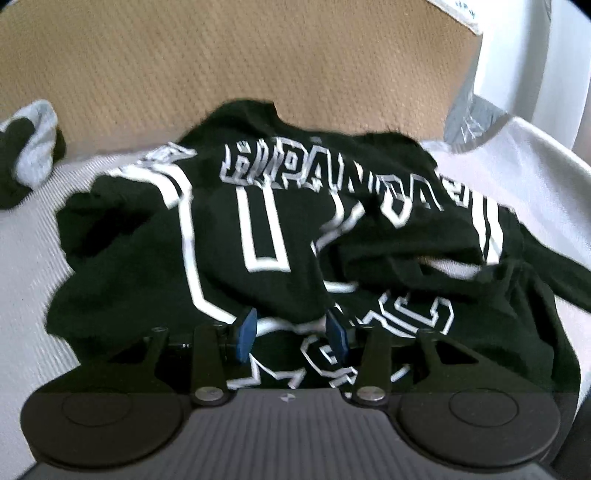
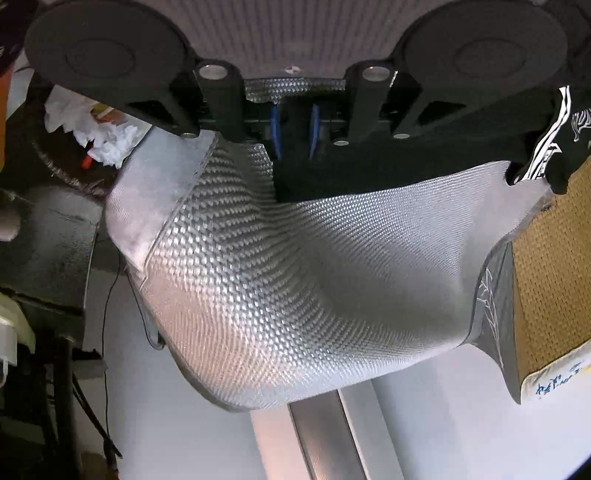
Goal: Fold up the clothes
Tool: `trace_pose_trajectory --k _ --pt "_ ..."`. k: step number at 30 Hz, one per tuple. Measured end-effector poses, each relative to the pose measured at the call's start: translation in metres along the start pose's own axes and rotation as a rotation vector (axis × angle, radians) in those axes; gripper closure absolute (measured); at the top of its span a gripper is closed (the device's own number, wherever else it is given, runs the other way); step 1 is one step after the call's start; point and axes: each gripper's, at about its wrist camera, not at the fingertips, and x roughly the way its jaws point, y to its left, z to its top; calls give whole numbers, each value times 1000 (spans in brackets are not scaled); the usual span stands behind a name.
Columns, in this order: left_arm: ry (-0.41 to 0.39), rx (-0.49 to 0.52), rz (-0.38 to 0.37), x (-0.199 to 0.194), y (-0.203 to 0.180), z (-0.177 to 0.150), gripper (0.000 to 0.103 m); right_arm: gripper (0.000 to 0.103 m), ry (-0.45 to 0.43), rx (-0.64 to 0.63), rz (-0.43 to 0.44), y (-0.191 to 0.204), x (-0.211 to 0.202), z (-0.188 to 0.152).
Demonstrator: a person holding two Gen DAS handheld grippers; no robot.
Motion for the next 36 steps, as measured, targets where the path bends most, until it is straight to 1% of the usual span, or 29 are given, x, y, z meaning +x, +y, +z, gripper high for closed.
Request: trace_pose_trajectory --k 3,5,8,10,12,15,17,19,21,24,27,30,32,34,36 --pt "-21 -34 11 -9 13 9 56 84 -83 -10 9 4 -15 4" --pt "-29 -53 25 -13 24 14 56 83 -79 -20 50 8 -19 8" --pt "-30 -71 64 -17 45 22 55 83 -63 -31 139 24 -15 15" --pt "-29 -108 87 -20 61 27 55 83 -63 -41 187 38 -16 17" --pt "-27 -156 95 -22 78 29 55 83 -55 -51 235 54 -16 18" --pt "-18 -230 111 -23 104 30 55 80 -48 -97 310 80 -22 16" --pt "21 -230 124 -20 118 36 55 77 -48 -154 355 100 -25 15" --pt "51 -163 153 -21 127 46 55 76 -52 -208 389 118 -30 14" --pt "59 -95 153 -24 133 59 53 75 -49 -251 424 133 -32 12" --pt "62 -43 134 -26 142 71 52 75 -36 -308 469 156 -33 4" --pt "67 -1 117 -24 149 75 52 75 -19 -361 509 176 -34 -7" --pt "76 13 113 -14 155 69 52 71 1 -410 545 194 -36 -21" --pt "65 50 109 -8 154 66 52 71 14 -443 570 205 -37 -30" --pt "56 107 90 -4 152 65 52 71 31 -478 593 217 -37 -40" --pt "63 162 77 5 147 63 52 71 42 -523 612 228 -36 -55"
